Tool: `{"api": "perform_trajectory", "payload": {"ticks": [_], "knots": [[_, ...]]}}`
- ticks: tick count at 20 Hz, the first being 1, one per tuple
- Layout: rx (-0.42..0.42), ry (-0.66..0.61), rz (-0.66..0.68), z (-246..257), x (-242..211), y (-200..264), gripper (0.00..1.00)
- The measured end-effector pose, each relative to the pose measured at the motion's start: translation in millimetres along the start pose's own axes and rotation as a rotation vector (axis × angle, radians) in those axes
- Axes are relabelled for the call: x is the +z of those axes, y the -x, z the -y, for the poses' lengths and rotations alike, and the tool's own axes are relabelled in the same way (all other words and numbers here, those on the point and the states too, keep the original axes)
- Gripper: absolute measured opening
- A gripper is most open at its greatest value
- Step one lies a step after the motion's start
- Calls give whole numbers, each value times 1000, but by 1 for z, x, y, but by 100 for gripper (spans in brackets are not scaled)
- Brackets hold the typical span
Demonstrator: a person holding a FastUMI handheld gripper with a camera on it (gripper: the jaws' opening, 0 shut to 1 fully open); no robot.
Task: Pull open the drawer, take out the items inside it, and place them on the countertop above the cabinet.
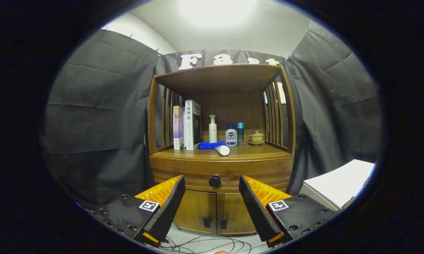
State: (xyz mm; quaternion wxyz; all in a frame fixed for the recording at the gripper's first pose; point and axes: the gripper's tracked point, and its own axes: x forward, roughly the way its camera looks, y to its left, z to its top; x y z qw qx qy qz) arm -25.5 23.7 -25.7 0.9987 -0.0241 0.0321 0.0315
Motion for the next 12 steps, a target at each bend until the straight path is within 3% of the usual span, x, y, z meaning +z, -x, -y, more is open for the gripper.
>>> {"api": "perform_trajectory", "payload": {"ticks": [12], "knots": [[23, 0, 10, -7, 6, 1, 97]]}}
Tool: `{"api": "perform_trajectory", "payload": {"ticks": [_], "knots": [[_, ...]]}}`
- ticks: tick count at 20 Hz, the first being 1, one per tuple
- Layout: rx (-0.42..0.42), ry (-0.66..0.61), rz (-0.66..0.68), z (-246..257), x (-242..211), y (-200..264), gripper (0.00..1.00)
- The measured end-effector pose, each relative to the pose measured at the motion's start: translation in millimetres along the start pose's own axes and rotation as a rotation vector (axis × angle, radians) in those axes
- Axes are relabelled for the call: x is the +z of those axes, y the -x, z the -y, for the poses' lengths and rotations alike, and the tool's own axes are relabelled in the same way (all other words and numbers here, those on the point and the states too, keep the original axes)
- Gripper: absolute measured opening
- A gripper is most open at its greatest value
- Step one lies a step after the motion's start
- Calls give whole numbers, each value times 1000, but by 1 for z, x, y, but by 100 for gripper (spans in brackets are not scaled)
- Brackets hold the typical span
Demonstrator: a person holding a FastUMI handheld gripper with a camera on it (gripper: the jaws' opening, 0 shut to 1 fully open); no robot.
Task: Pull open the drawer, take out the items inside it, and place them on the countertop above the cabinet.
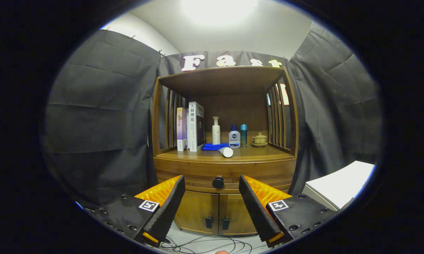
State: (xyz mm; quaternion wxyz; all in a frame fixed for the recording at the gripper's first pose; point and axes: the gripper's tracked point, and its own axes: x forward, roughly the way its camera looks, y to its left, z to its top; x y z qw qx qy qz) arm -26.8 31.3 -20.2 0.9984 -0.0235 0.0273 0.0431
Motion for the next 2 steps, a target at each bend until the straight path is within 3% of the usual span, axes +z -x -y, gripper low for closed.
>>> {"api": "perform_trajectory", "payload": {"ticks": [2], "knots": [[5, -3, 1, -1, 1, 1, 97]]}}
